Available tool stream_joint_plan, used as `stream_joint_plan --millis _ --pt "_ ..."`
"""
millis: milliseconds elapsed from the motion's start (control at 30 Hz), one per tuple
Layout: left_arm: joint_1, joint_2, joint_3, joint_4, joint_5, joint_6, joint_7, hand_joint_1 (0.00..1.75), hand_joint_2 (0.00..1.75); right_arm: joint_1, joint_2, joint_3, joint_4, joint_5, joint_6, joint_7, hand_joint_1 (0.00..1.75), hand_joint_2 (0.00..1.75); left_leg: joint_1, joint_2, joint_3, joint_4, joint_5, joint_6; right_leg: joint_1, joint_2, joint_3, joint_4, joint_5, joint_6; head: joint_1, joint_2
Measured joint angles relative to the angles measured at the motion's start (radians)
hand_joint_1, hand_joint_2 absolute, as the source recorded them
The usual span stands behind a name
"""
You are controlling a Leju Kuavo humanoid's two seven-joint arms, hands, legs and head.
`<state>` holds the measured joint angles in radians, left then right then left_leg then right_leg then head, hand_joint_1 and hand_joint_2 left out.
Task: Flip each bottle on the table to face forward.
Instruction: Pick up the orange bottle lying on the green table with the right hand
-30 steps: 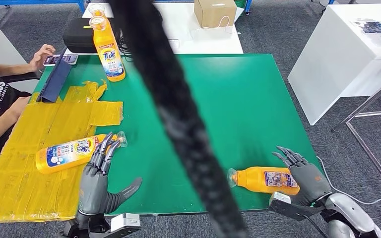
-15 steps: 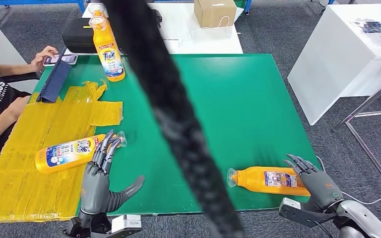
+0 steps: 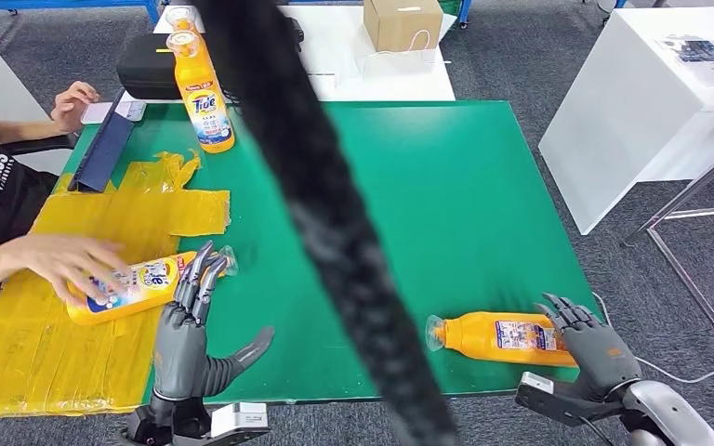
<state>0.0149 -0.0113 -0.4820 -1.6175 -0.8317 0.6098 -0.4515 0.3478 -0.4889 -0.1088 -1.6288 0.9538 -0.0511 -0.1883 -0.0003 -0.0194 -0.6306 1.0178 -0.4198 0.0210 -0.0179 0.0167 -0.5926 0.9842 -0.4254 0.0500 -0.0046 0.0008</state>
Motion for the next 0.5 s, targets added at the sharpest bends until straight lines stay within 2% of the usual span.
stream_joint_plan --millis 300,367,433,467,500 --pt "-0.002 -0.002 -0.013 0.0 0.016 0.001 0.006 0.0 1.75 -0.041 0.009 0.028 0.08 0.118 -0.003 0.107 0.0 1.75 0.0 0.001 0.0 0.0 0.0 0.0 0.0 0.0 0.0 0.0 0.0 0.0 0.0 0.0" --pt "-0.003 -0.002 -0.013 0.0 0.02 0.0 0.006 0.0 1.75 -0.054 0.008 0.032 0.097 0.138 0.003 0.13 0.05 1.75 0.0 0.002 0.001 0.0 0.0 0.0 0.0 0.0 0.0 0.0 0.0 0.0 0.0 0.0" --pt "-0.005 -0.002 -0.014 0.0 0.021 -0.001 0.006 0.0 1.75 -0.069 0.008 0.04 0.114 0.156 0.007 0.149 0.18 1.75 0.0 0.004 0.002 0.0 0.0 0.0 0.0 0.001 0.001 0.0 0.0 0.0 0.0 0.0" --pt "-0.005 -0.002 -0.014 0.0 0.021 -0.001 0.006 0.0 1.75 -0.077 0.007 0.045 0.122 0.165 0.007 0.157 0.32 1.75 0.0 0.004 0.002 0.0 0.0 0.0 0.0 0.001 0.001 0.0 0.0 0.0 0.0 0.0" --pt "-0.006 -0.003 -0.015 0.0 0.022 -0.002 0.007 0.0 1.75 -0.085 0.007 0.05 0.13 0.172 0.006 0.163 0.6 1.75 0.0 0.004 0.002 0.0 -0.001 0.0 0.0 0.001 0.001 0.0 0.0 0.0 0.0 0.0"
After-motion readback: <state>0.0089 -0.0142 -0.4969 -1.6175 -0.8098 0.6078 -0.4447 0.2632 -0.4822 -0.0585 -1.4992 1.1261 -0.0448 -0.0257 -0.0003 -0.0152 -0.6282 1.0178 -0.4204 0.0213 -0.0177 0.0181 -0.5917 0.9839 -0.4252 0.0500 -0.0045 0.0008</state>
